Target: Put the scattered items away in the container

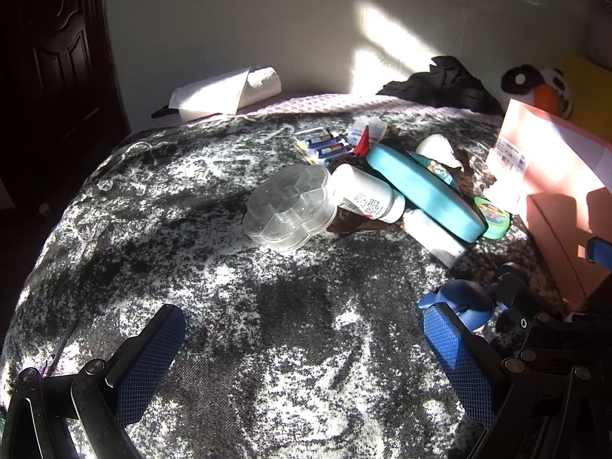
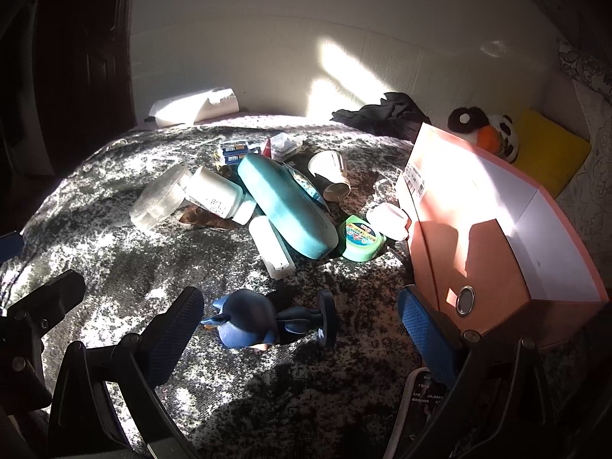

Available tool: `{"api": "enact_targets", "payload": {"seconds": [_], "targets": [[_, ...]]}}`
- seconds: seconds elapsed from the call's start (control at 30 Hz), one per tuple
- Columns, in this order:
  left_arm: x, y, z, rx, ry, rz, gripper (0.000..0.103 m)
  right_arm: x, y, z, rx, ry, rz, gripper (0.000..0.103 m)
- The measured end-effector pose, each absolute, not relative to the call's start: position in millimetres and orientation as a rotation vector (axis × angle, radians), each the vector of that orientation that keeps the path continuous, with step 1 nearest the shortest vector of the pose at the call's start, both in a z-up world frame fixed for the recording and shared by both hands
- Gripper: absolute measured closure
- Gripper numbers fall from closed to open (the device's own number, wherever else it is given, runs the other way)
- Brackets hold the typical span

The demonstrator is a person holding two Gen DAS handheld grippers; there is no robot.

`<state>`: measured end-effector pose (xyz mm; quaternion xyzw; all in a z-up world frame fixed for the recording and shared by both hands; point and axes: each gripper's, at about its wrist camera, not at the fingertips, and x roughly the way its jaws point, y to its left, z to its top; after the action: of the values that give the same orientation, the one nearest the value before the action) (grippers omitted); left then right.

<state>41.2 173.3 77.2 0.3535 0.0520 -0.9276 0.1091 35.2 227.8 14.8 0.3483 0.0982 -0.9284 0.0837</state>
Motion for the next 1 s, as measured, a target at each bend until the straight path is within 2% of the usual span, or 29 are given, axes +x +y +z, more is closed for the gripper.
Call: {"api": "enact_targets", "payload": {"seconds": [0.2,0.5,0.7,0.83,1.0], "targets": [[70.9,99.5,53.7,0.993,0.081,-2.819,0.0,52.3,234.9,31.6,0.999,0.287,-2.795,0.0],[134.9,102.4,64.4,0.997,0.024,-2.882,0.0,79.7,246.5,52.0,0.942,0.279,-2.82,0.0],[92.7,51.0,28.9,1.121,-0.001,-2.874,0.0,70.3,254.0,43.3,0.941,0.279,-2.781,0.0],[54.7,52.2,2.1,1.085,-0.192,-2.806,0.0,42.4,258.5,30.2,0.934,0.259,-2.755,0.0],[1.5,62.8,-34.7,1.16,-0.345,-2.773,0.0,-1.5,249.9,17.1,0.946,0.329,-2.716,0.002]]}}
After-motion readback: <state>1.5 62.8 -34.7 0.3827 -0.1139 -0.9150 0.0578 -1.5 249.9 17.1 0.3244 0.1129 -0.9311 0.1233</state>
